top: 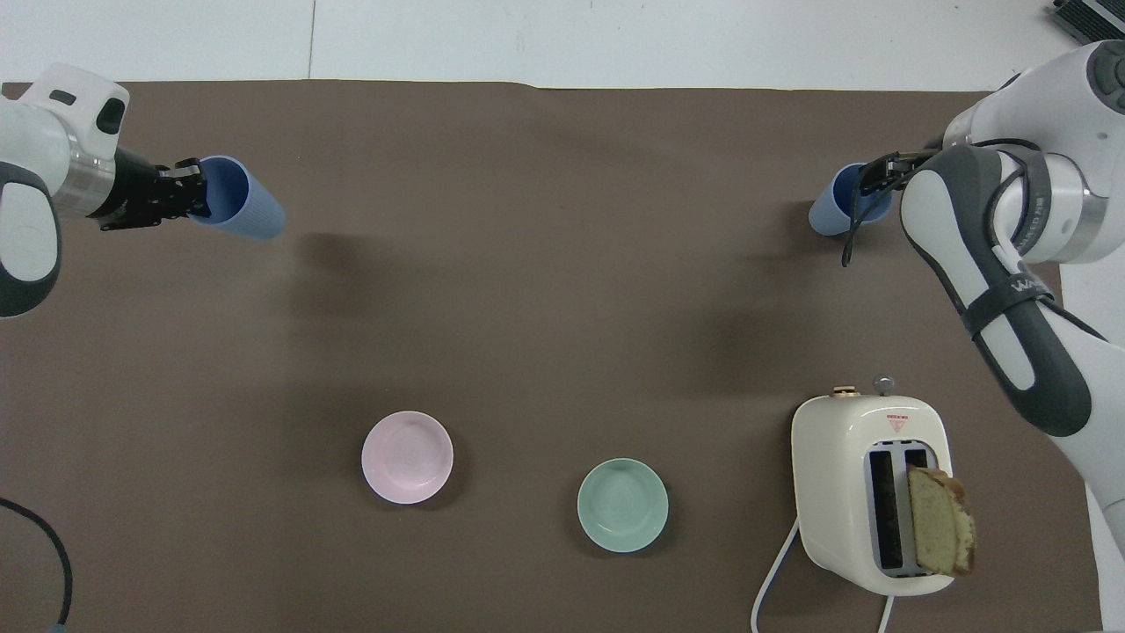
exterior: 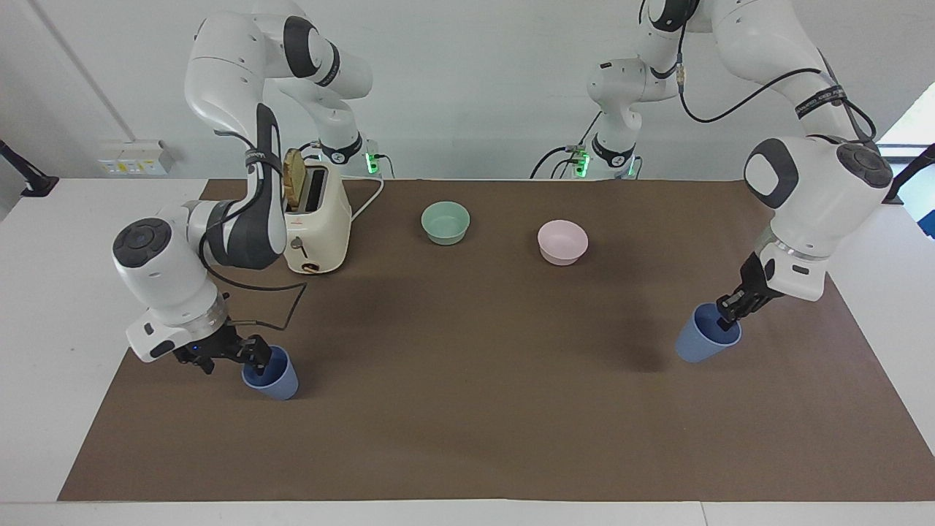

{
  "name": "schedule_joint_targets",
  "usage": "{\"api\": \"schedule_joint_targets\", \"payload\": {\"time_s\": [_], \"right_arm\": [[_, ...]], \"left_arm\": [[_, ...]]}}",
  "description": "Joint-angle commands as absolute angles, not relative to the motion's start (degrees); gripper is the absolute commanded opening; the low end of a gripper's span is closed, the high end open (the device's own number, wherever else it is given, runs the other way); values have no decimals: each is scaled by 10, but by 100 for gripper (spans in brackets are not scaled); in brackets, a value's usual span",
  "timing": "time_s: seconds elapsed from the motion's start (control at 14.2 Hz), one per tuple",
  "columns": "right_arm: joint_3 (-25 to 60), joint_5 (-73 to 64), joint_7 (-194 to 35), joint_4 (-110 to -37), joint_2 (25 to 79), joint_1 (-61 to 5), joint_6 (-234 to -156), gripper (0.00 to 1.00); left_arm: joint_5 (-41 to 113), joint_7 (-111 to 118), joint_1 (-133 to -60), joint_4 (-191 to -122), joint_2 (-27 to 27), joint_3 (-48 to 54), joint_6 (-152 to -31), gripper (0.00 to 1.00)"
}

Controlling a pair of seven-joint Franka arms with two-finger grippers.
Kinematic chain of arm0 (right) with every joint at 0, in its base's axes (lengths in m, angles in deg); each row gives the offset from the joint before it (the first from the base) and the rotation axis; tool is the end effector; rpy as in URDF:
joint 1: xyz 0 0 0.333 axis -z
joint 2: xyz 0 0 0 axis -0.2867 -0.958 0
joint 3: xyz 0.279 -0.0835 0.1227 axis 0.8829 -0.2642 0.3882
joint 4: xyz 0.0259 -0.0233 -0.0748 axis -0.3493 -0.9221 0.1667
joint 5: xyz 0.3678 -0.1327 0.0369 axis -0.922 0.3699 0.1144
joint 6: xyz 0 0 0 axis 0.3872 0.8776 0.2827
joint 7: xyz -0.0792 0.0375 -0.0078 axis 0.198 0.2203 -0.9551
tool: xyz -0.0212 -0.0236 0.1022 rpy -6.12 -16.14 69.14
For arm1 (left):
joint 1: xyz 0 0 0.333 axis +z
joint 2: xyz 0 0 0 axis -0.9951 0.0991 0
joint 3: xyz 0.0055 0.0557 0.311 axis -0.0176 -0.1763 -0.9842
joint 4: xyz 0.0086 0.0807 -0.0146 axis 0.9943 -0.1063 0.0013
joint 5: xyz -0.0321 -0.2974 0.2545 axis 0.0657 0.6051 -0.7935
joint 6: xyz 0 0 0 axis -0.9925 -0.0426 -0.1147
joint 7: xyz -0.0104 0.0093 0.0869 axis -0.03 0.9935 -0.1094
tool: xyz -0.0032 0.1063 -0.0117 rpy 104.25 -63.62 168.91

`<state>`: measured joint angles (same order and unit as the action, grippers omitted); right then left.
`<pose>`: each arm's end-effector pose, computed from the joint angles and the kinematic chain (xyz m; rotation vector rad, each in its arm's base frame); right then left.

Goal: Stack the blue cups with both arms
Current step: 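Lift the blue cup with the left gripper and carry it toward mid-table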

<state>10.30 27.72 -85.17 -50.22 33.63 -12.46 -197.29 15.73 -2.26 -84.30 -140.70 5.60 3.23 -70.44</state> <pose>0.7244 -0.0558 0.3753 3.1068 -0.0442 0.1560 0.6567 -0.0425 0.4763 2.9646 0.5183 0.1825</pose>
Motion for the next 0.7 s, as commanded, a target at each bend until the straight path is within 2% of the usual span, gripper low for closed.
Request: {"api": "schedule_joint_targets", "payload": {"time_s": [0.0, 0.07, 0.35, 0.42, 0.63], "right_arm": [[108, 272, -842, -521, 345, -124, -1974, 97], [108, 266, -843, -521, 346, -125, -1970, 83], [109, 265, -843, -521, 347, -125, -1966, 4], [109, 265, -843, -521, 347, -125, -1967, 0], [109, 249, -845, -519, 347, -125, -1968, 0]], "left_arm": [[155, -98, -904, -1397, 45, 24, -678, 0], [151, -127, -931, -1397, 45, 24, -678, 0], [115, -229, -1030, -1402, 56, 25, -692, 0], [103, -254, -1049, -1402, 67, 26, -701, 0], [102, -296, -1101, -1404, 97, 26, -746, 0]]}}
